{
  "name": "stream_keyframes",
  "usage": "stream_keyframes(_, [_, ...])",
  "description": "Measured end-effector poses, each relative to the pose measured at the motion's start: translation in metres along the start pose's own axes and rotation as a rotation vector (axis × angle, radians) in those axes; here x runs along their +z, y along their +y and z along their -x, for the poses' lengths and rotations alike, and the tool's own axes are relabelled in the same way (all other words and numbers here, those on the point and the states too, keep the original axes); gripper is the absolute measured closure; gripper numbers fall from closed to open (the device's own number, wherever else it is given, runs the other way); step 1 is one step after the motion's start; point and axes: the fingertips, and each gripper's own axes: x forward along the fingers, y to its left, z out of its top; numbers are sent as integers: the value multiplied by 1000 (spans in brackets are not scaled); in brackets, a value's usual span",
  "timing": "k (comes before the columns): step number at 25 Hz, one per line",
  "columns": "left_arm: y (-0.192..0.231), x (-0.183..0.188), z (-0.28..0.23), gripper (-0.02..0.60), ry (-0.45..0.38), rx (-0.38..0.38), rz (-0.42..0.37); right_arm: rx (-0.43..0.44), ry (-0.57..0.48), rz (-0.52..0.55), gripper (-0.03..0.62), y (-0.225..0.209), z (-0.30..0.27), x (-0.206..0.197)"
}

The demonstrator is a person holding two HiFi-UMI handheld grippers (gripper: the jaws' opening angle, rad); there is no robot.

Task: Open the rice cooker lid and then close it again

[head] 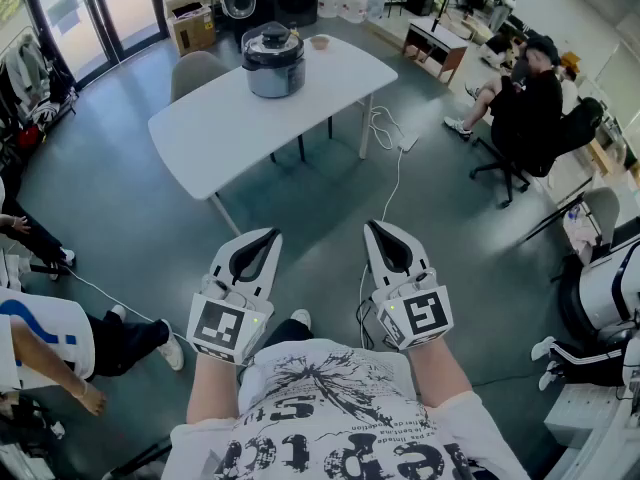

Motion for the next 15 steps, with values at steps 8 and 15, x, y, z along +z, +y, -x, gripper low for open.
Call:
stream_keyframes(8, [0,0,-2,569,-20,1,12,-16,5,-31,580,-4,0,-6])
stream_keyframes(15, [-7,-6,-7,569,15,-7,4,12,-34,-91,394,-10,0,-7])
